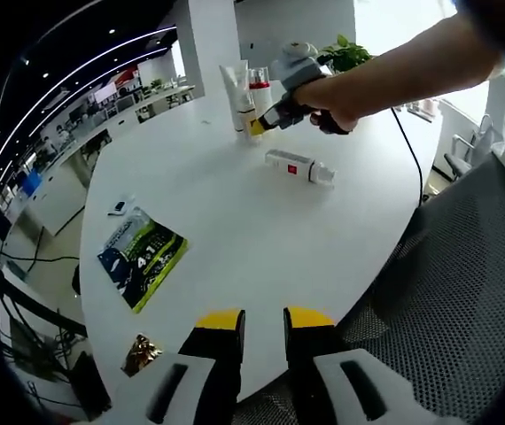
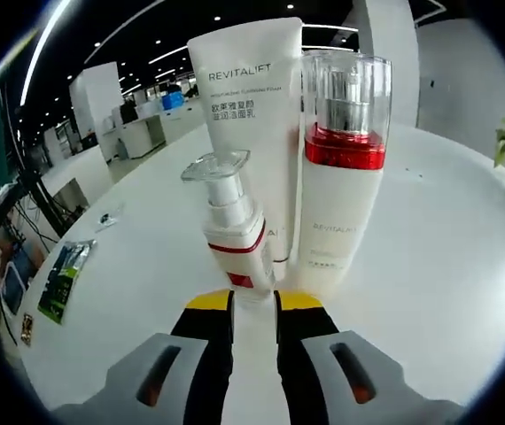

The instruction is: Arrange the skincare products in the storage area until every visible bottle or jar stands upright without overlapping.

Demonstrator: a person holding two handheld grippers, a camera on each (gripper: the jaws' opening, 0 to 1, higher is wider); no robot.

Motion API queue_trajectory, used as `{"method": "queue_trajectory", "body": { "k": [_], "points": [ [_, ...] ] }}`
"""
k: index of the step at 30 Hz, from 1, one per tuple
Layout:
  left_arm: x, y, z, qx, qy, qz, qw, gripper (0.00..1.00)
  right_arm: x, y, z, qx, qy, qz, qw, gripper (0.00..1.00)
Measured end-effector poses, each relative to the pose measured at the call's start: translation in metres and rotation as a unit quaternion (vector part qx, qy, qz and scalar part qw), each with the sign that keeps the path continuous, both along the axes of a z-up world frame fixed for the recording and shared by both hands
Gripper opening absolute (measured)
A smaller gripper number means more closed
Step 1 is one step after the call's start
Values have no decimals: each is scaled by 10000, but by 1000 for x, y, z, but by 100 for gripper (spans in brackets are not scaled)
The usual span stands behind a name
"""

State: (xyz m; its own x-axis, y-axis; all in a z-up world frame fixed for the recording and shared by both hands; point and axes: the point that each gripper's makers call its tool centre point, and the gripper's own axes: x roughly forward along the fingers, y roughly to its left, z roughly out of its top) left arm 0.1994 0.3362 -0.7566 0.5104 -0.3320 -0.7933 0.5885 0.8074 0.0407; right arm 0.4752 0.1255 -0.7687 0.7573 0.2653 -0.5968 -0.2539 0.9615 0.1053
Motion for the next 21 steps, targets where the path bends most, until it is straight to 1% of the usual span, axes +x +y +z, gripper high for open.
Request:
{"method": "queue_trajectory", "body": {
  "k": [6,14,21],
  "points": [
    [-1,1,-2,27,35,-4,10000,18,1,-2,-2,-3,1,21,10000,15],
    [-1,0,-2,14,39,-25,10000,18,-1,-1,-4,33,24,40,10000,12],
    [-1,0,-2,9,47,-36,10000,18,-3,-3,-2,42,11,50,10000,12]
  ]
}}
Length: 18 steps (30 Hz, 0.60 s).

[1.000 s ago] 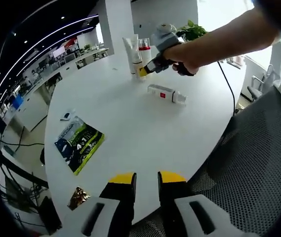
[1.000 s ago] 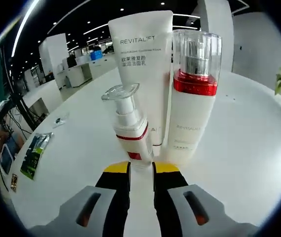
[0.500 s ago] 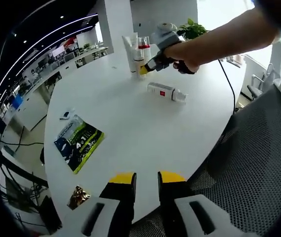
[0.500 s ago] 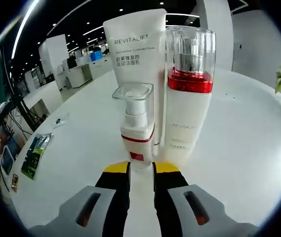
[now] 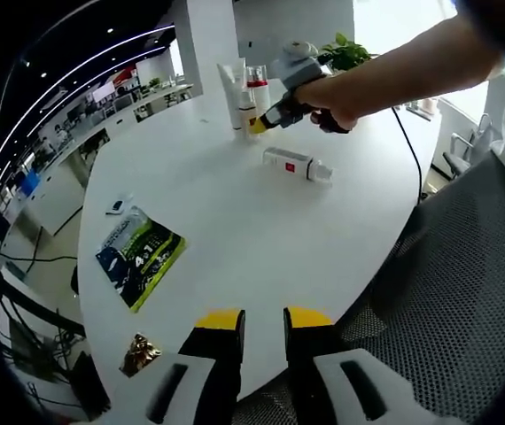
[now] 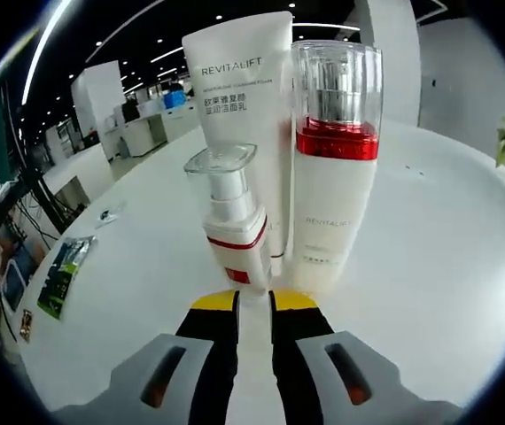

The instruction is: Arrange the skincare products in the storage area until every visible bottle or jar stands upright without overlapping.

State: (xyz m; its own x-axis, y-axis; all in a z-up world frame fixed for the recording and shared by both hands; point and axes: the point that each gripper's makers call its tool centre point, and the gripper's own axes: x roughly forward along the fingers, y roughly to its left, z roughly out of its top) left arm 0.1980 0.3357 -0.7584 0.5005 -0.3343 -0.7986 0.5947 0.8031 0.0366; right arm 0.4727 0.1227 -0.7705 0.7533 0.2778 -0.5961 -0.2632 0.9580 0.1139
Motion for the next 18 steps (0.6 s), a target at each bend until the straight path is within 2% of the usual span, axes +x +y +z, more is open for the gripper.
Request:
{"method": "queue_trajectory", "body": {
  "k": [5,7,9,11,12,13,15,16,18],
  "points": [
    [0,0,0,4,9,0,10000,18,-1,4,2,56,-33,153,9999,14],
    [0,0,0,4,7,6,10000,18,-8,9,9,52,-167,560,9983,15],
    [1,0,0,-3,4,11,10000,18,-16,7,12,72,-191,756,9969,16],
    [1,0,0,-9,3,18,10000,18,-27,1,19,193,-208,855,9959,17],
    [1,0,0,-11,4,17,10000,18,-36,3,24,496,-166,956,9940,19],
    [1,0,0,-23,1,16,10000,18,-43,4,27,625,-100,1012,9929,22],
    [2,-1,1,-40,-21,6,10000,18,-57,-2,35,627,-162,1100,9918,26],
    [2,-1,1,-42,-23,1,10000,18,-72,5,36,899,32,1198,9887,28],
    [2,-2,2,-62,-50,-18,10000,18,-92,14,34,1155,319,1336,9838,37]
  ]
}}
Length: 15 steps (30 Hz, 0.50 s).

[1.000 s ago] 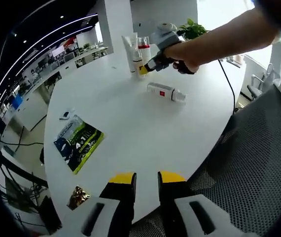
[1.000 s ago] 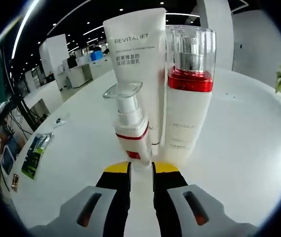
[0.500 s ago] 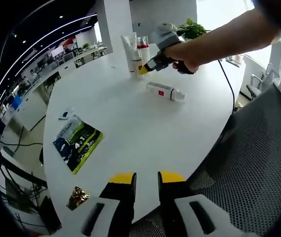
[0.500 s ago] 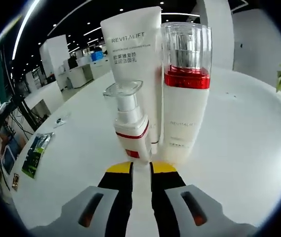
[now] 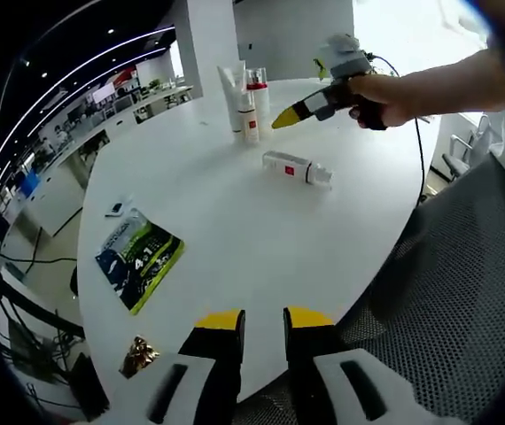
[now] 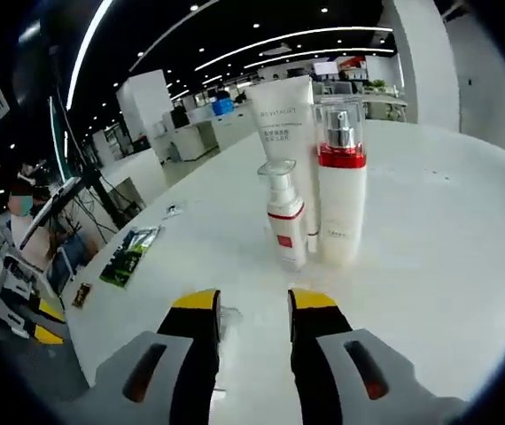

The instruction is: Arrange the skincare products in the storage area until every visible bottle or jar stands upright without overlapping.

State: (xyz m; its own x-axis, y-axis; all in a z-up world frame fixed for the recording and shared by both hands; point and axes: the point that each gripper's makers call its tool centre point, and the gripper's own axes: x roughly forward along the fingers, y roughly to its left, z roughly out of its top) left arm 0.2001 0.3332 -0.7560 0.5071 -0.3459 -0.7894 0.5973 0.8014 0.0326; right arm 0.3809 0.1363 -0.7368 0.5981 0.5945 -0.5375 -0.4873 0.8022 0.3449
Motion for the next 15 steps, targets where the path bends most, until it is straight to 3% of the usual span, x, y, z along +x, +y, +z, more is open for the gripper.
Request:
{"method": "queue_trajectory", "body": {
  "k": [2,3,6,8,9,11,12,14,15],
  "points": [
    [1,-1,2,-36,-34,-10,10000,18,-16,2,-6,-181,68,164,9997,42],
    [1,-1,2,-44,-37,-11,10000,18,-33,8,-11,-349,115,370,9986,43],
    [1,-4,5,-118,-66,-53,9999,18,-52,15,-22,-602,273,610,9960,43],
    [2,-14,12,-444,-160,-174,9987,18,-55,15,-31,-921,153,771,9926,43],
    [1,-17,14,-593,-110,-144,9981,19,-58,17,-37,-902,347,735,9926,42],
    [-1,-24,18,-920,-40,-186,9956,19,-59,19,-40,-951,368,724,9921,42],
    [-6,-29,19,-1070,134,-248,9939,19,-61,20,-39,-951,364,712,9922,42],
    [-6,-33,29,-1115,-1,-282,9934,20,-64,20,-40,-1004,343,660,9922,39],
    [-3,-36,35,-1241,-93,-183,9921,20,-67,14,-42,-1209,355,639,9900,38]
  ]
}}
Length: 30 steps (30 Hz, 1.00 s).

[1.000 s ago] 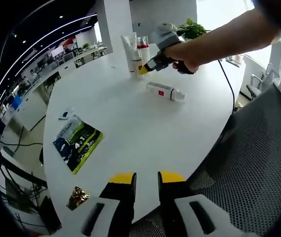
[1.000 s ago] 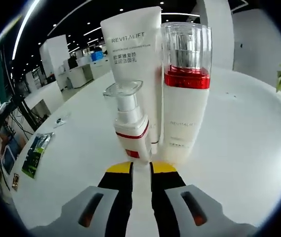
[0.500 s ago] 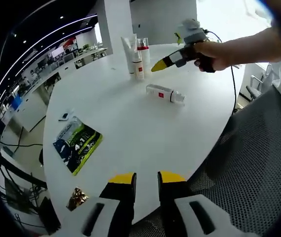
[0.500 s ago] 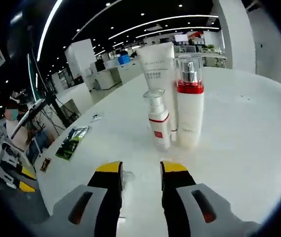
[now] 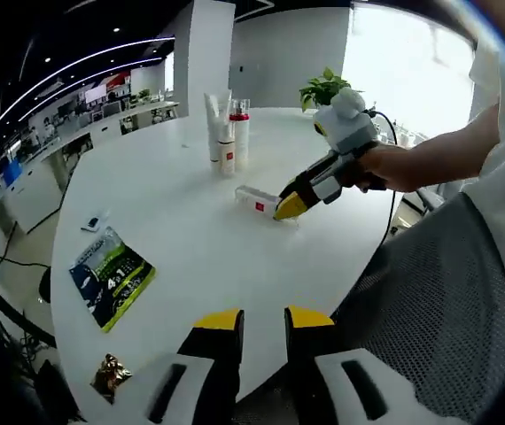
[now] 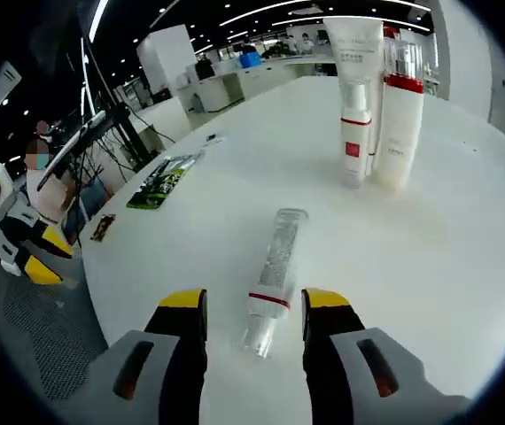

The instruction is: Arrange the skincare products in the storage area until every visible bottle or jar stands upright without overlapping.

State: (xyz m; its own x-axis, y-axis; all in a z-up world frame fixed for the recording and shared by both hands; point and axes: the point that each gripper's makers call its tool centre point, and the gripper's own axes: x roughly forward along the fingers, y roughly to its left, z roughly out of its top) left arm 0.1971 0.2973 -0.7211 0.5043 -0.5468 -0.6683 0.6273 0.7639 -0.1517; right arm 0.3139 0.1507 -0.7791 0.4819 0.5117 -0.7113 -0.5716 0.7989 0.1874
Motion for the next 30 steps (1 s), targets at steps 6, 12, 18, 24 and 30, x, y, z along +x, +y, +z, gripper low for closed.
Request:
{"method": "queue_trajectory", "body": {
  "k": [6,12,18,24,30],
  "points": [
    [-7,-16,10,5,-180,204,9996,23,-8,-8,-17,-458,32,374,9982,30],
    [-27,-26,-13,374,134,-356,9986,24,-10,-16,-30,-562,-7,491,9972,18],
    [-36,-34,-18,441,186,-607,9970,31,-37,-5,-20,-309,110,1062,9938,17],
    [-30,-37,-13,324,-38,-567,9979,42,-73,8,11,-40,-19,2076,9782,16],
    [-22,-32,-15,492,-217,-381,9978,49,-104,21,33,116,214,2674,9633,16]
  ]
}}
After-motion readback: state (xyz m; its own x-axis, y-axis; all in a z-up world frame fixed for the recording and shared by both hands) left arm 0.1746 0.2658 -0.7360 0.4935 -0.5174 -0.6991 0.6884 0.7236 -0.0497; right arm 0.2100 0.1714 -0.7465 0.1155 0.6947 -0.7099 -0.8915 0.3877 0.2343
